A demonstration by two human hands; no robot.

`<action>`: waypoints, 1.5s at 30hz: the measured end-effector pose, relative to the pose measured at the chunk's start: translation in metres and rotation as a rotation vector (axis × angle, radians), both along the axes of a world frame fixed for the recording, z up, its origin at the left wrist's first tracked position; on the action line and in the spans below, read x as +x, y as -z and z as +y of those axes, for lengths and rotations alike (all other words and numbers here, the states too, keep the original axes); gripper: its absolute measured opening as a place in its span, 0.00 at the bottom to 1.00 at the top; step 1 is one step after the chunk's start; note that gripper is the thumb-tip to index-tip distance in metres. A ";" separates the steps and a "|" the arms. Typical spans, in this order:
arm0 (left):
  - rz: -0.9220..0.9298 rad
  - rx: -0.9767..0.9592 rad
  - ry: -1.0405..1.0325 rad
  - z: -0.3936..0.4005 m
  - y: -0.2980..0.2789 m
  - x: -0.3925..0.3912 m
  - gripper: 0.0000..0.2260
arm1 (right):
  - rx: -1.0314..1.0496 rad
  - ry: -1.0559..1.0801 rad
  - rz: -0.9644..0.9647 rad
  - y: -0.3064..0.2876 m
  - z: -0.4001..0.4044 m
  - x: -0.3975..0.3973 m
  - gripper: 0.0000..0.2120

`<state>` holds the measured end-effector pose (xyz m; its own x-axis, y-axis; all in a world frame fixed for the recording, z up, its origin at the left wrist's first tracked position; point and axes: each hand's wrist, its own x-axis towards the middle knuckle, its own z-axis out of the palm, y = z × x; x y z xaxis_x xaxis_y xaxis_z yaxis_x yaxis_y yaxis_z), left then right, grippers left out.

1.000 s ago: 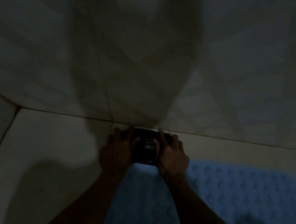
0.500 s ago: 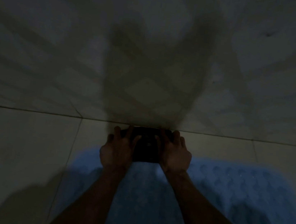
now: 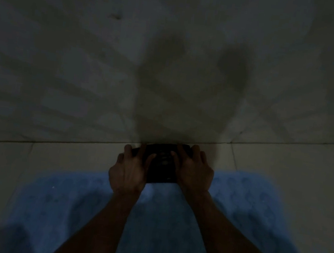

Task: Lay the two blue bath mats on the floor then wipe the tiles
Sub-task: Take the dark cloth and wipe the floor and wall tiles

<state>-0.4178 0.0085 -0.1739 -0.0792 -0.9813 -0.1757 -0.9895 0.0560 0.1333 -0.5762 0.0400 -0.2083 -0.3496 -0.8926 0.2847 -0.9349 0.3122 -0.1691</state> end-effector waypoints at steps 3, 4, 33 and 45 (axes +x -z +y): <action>-0.062 -0.044 0.012 0.007 -0.001 -0.027 0.24 | -0.032 -0.008 -0.001 0.002 0.006 -0.026 0.18; -0.073 -0.045 0.005 0.010 -0.004 -0.036 0.24 | -0.043 -0.005 -0.001 0.002 0.008 -0.034 0.18; 0.133 -0.007 0.142 0.031 0.009 -0.176 0.21 | 0.014 0.143 -0.051 -0.001 0.048 -0.173 0.19; 0.176 -0.030 0.190 0.035 0.017 -0.207 0.24 | 0.081 0.188 0.003 -0.007 0.055 -0.202 0.19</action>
